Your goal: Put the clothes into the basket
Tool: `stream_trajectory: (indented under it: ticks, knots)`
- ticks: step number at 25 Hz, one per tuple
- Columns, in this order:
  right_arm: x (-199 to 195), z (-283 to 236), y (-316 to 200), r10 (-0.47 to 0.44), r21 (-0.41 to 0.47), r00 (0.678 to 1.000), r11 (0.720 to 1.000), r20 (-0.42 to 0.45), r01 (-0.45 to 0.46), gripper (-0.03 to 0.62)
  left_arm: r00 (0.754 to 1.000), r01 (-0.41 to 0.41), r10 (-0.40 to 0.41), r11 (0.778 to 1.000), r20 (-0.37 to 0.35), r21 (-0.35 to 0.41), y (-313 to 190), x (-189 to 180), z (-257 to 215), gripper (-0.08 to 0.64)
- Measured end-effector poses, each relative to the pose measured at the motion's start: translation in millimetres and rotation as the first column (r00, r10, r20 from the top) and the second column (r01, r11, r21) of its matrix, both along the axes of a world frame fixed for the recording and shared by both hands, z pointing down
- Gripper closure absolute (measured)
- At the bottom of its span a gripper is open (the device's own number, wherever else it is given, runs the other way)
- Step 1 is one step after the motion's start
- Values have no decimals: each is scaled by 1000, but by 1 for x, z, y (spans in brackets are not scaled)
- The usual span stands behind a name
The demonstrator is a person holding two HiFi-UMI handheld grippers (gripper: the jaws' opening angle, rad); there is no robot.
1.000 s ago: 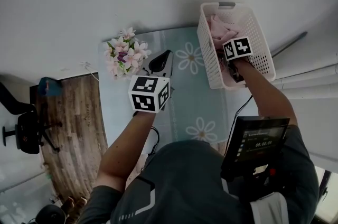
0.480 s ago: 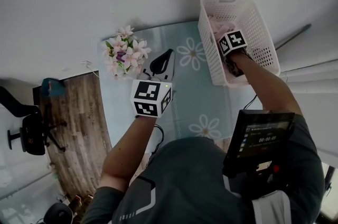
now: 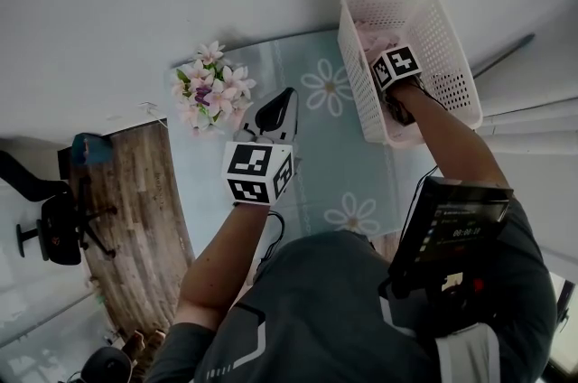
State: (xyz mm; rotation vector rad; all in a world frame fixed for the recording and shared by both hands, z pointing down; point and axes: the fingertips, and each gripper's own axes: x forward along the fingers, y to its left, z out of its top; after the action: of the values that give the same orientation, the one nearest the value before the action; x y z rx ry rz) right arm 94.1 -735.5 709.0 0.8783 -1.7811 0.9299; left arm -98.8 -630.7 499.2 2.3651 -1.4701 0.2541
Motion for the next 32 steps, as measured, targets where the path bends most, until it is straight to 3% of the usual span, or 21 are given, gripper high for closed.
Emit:
stream_trajectory:
  ticks: [6, 10, 15, 19, 25, 32]
  knots:
    - [-1, 1, -3, -9, -7, 1000, 1000, 14, 10, 219, 1000, 0, 0, 1000, 15, -10, 12, -2, 1, 551]
    - [2, -1, -1, 0, -6, 1000, 1000, 4, 0, 213, 997, 64, -65, 997, 37, 37, 21, -15, -13, 551]
    - [8, -14, 0, 26, -4, 1000, 1000, -1, -26, 179, 998, 63, -63, 997, -9, 43, 36, -22, -27, 551]
    - [16, -52, -3, 32, 103, 999, 994, -1, -32, 172, 998, 65, -64, 997, -19, 46, 51, -20, -35, 551]
    - [16, -131, 0, 36, 233, 992, 970, 120, -64, 172, 998, 56, -59, 994, 30, 93, 70, -6, -52, 551]
    - [22, -244, 24, -5, 442, 969, 891, 245, -107, 173, 997, 59, -66, 985, 42, 162, 95, 17, -91, 551]
